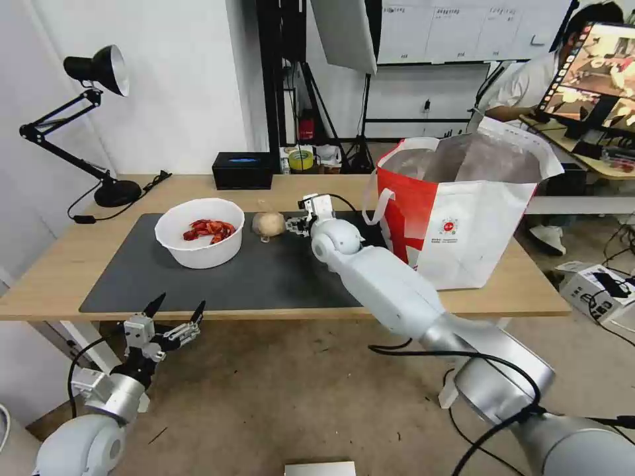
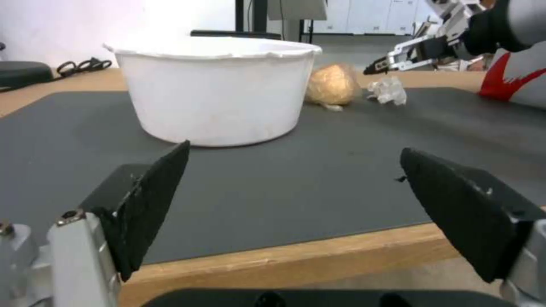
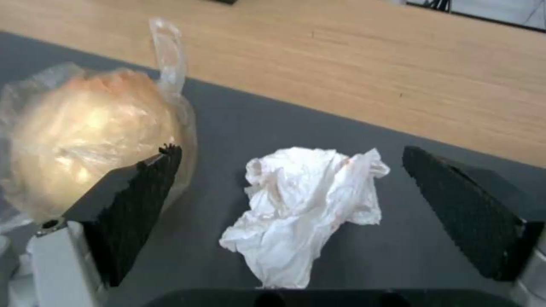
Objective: Pick up the trash from the table and place it into the takeout bag.
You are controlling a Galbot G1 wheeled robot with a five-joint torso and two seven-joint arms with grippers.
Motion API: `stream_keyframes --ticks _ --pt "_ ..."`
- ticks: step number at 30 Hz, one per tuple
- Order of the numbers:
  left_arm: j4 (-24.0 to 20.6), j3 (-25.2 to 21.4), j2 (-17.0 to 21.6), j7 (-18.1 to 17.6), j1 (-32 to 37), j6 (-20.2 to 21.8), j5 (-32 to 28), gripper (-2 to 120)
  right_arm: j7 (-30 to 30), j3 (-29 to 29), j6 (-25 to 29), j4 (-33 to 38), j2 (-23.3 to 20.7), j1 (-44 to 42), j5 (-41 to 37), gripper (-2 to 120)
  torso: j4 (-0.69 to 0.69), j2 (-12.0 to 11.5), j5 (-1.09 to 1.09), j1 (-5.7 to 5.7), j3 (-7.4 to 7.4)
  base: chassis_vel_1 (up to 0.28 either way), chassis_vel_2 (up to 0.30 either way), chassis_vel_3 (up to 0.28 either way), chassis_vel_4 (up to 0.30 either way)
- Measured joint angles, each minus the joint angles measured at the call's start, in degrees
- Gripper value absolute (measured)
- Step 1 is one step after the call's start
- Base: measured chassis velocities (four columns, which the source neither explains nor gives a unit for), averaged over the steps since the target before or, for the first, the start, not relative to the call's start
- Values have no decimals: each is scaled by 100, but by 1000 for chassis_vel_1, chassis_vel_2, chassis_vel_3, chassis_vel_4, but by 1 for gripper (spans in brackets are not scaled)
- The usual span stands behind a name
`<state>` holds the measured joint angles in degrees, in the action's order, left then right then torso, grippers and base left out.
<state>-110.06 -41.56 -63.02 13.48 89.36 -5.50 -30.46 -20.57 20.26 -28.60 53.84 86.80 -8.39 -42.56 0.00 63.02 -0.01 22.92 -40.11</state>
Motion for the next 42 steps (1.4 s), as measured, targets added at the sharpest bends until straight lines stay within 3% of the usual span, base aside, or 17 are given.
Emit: stream_keyframes --ticks 11,24,42 --pt "40 45 9 9 -8 -81 -4 100 453 -97 -140 -741 268 153 259 100 -1 0 1 0 0 0 0 0 0" --pt "62 92 -27 19 -9 -112 -2 100 815 -268 -92 -1102 330 186 370 100 0 0 1 -1 1 0 0 0 0" --pt "56 101 -57 21 -4 -140 12 100 943 -385 -190 -1097 316 106 220 34 4 2 3 -2 1 0 0 0 0"
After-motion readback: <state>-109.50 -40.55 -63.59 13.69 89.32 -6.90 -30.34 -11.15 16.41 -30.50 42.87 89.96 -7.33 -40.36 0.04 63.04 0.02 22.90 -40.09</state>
